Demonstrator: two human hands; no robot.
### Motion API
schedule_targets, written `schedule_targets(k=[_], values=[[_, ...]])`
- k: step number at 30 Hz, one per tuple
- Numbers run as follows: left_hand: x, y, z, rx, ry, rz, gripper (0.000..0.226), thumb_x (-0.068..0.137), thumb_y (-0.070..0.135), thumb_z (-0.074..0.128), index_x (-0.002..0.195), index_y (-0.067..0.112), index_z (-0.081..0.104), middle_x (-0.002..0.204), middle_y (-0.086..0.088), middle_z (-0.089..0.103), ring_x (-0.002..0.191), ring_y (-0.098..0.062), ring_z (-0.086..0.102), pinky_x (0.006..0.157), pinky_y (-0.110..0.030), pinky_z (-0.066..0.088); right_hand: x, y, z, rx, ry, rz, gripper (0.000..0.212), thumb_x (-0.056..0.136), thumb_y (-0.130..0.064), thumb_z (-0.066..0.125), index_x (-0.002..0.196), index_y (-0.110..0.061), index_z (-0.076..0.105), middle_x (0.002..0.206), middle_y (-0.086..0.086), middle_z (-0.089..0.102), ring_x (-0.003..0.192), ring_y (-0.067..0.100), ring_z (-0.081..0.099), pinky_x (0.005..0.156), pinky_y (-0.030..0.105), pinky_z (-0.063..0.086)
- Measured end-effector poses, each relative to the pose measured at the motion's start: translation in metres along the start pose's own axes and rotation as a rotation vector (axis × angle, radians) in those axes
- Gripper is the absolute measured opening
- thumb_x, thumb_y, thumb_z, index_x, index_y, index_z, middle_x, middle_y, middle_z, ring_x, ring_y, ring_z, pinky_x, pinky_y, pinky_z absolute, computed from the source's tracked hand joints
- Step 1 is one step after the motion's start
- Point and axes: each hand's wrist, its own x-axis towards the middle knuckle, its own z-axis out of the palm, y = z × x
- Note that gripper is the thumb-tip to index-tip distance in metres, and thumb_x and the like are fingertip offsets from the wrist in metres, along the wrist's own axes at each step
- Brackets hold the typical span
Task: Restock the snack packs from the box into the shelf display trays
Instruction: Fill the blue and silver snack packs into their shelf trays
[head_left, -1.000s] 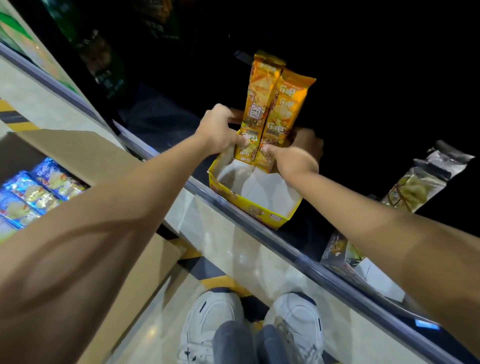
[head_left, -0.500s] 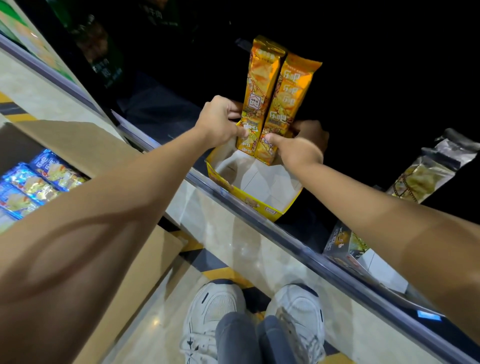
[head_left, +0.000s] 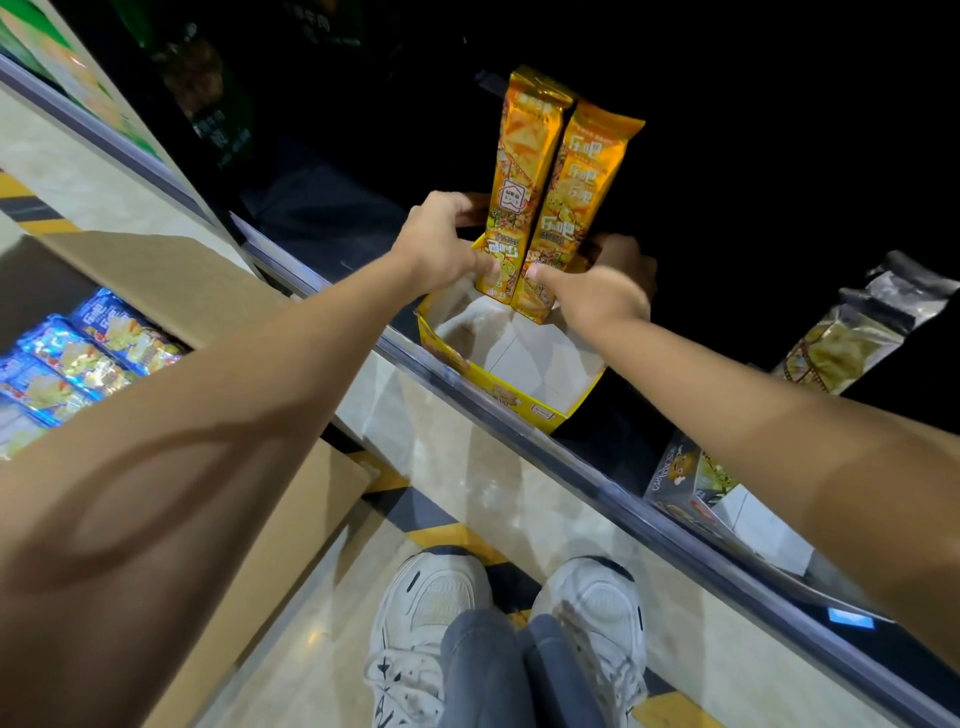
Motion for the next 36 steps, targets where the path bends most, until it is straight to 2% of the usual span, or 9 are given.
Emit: schedule_targets(k=[5,8,11,13,17,21,24,30,36], values=[[-0.018,0.003,-0.014,0.112,0.047,-0.02,0.079,0.073,0.019,0.08,0.142,0.018,0.042,0.139,-0.005,0.051,0.125,-0.023,0.051,0.105,-0.038,0.043,-0.034,-0.005,-0.023,0.086,0.089,-0.068,0.084,0.081,-0.05,0.065,0.147,-0.017,0.023,0.144,0.008,0.04,0.132,0.029,0.039,0.099,0.037,0.04],[-0.049,0.01,-0.035,0.286,0.043,-0.007,0.086,0.077,0.024,0.077,0.148,0.021,0.029,0.146,-0.008,0.043,0.131,-0.027,0.044,0.106,-0.037,0.039,-0.067,-0.011,-0.038,0.161,0.155,-0.102,0.081,0.08,-0.043,0.069,0.145,-0.014,0.031,0.134,0.011,0.052,0.125,0.03,0.048,0.093,0.036,0.044],[-0.096,0.011,-0.058,0.43,0.041,-0.02,0.091,0.08,0.031,0.073,0.151,0.016,0.018,0.156,-0.008,0.024,0.143,-0.025,0.025,0.115,-0.041,0.025,-0.106,-0.016,-0.046,0.17,0.16,-0.116,0.072,0.085,-0.04,0.063,0.143,-0.011,0.033,0.136,0.013,0.049,0.126,0.031,0.046,0.096,0.039,0.042],[-0.134,0.007,-0.076,0.474,0.062,-0.086,0.088,0.083,0.034,0.068,0.151,0.015,0.016,0.157,-0.008,0.02,0.144,-0.024,0.022,0.116,-0.041,0.024,-0.137,-0.02,-0.05,0.117,0.138,-0.132,0.06,0.086,-0.04,0.058,0.137,-0.013,0.041,0.133,0.014,0.051,0.124,0.033,0.046,0.097,0.041,0.041],[-0.204,-0.012,-0.117,0.543,0.158,-0.237,0.083,0.085,0.039,0.063,0.15,0.015,0.017,0.152,-0.009,0.033,0.134,-0.03,0.039,0.105,-0.04,0.037,-0.19,-0.048,-0.046,-0.02,-0.051,-0.32,0.051,0.088,-0.038,0.055,0.131,-0.014,0.047,0.13,0.013,0.053,0.121,0.031,0.047,0.095,0.037,0.04],[-0.244,-0.039,-0.158,0.527,0.239,-0.363,0.086,0.082,0.039,0.066,0.149,0.012,0.02,0.155,-0.01,0.026,0.14,-0.026,0.03,0.111,-0.041,0.032,-0.226,-0.099,-0.023,-0.204,-0.238,-0.605,0.061,0.09,-0.043,0.053,0.14,-0.012,0.037,0.138,0.011,0.047,0.13,0.029,0.041,0.099,0.038,0.039],[-0.256,-0.061,-0.176,0.503,0.281,-0.423,0.08,0.086,0.034,0.063,0.148,0.007,0.021,0.153,-0.011,0.029,0.14,-0.025,0.028,0.108,-0.037,0.03,-0.241,-0.13,0.006,-0.281,-0.271,-0.758,0.051,0.089,-0.041,0.055,0.129,-0.01,0.046,0.124,0.014,0.057,0.118,0.031,0.051,0.087,0.036,0.044],[-0.245,-0.119,-0.179,0.418,0.313,-0.517,0.082,0.087,0.037,0.062,0.15,0.009,0.017,0.153,-0.011,0.029,0.138,-0.029,0.034,0.108,-0.039,0.032,-0.233,-0.163,0.083,-0.371,-0.392,-0.867,0.036,0.09,-0.035,0.056,0.115,-0.009,0.053,0.112,0.014,0.06,0.107,0.034,0.055,0.07,0.03,0.033],[-0.226,-0.164,-0.152,0.245,0.344,-0.586,0.068,0.086,0.035,0.064,0.141,0.006,0.035,0.136,-0.016,0.051,0.123,-0.032,0.048,0.096,-0.038,0.04,-0.203,-0.158,0.139,-0.421,-0.422,-0.899,0.04,0.085,-0.034,0.061,0.12,-0.015,0.055,0.117,0.011,0.06,0.108,0.031,0.054,0.079,0.034,0.045]])
